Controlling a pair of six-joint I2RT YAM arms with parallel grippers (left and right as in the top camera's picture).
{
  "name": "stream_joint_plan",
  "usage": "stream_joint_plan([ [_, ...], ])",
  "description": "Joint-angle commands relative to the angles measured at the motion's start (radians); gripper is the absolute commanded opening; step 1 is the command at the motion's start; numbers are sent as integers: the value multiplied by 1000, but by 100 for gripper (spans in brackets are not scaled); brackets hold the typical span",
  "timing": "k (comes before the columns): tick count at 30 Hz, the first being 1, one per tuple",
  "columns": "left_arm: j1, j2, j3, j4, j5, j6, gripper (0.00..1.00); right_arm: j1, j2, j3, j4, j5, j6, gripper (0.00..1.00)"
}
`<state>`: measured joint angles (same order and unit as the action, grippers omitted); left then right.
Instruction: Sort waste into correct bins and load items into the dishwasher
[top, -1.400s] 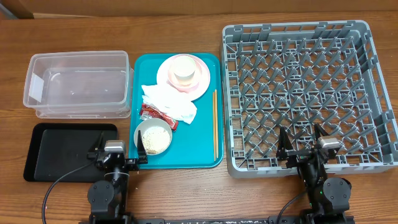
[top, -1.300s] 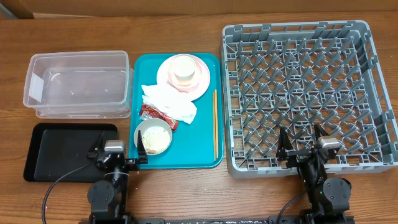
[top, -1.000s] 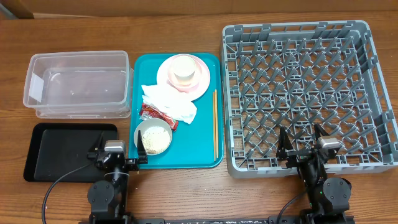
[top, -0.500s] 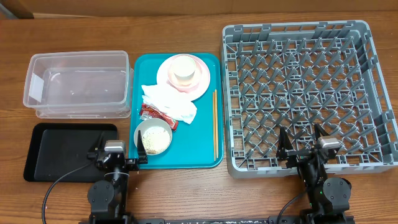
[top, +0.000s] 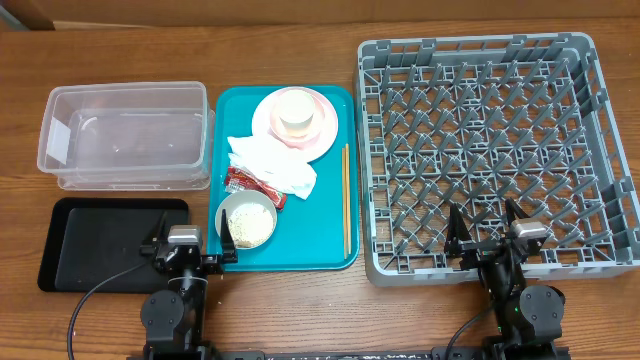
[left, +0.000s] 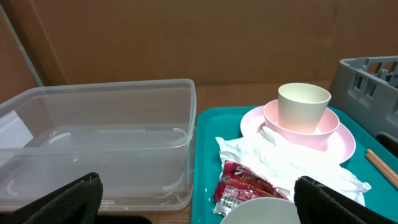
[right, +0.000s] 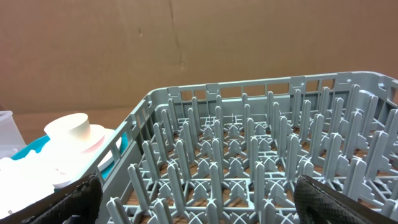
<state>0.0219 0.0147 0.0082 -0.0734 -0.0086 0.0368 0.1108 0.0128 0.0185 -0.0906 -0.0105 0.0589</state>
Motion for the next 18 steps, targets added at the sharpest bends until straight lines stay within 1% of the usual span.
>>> stream_joint_plan([
  [1,4,-10,-3,19,16,16,100,-7,-10,-11,6,10,5,100],
  [4,4,-10,-1,21,138,17,100,-7,-10,-11,6,10,5,100],
  [5,4,-10,5,15,158,16,100,-7,-10,-11,6,10,5,100],
  [8,4,-10,69,-70,210,6,100,-7,-10,-11,6,10,5,100],
  [11,4,2,208,-220,224,-25,100,-7,-10,-11,6,10,5,100],
  [14,4,63,374,-349,224,-22,100,-7,-10,-11,6,10,5,100],
  [18,4,269,660,-565,246,-5,100,-7,-10,-11,6,10,5,100],
])
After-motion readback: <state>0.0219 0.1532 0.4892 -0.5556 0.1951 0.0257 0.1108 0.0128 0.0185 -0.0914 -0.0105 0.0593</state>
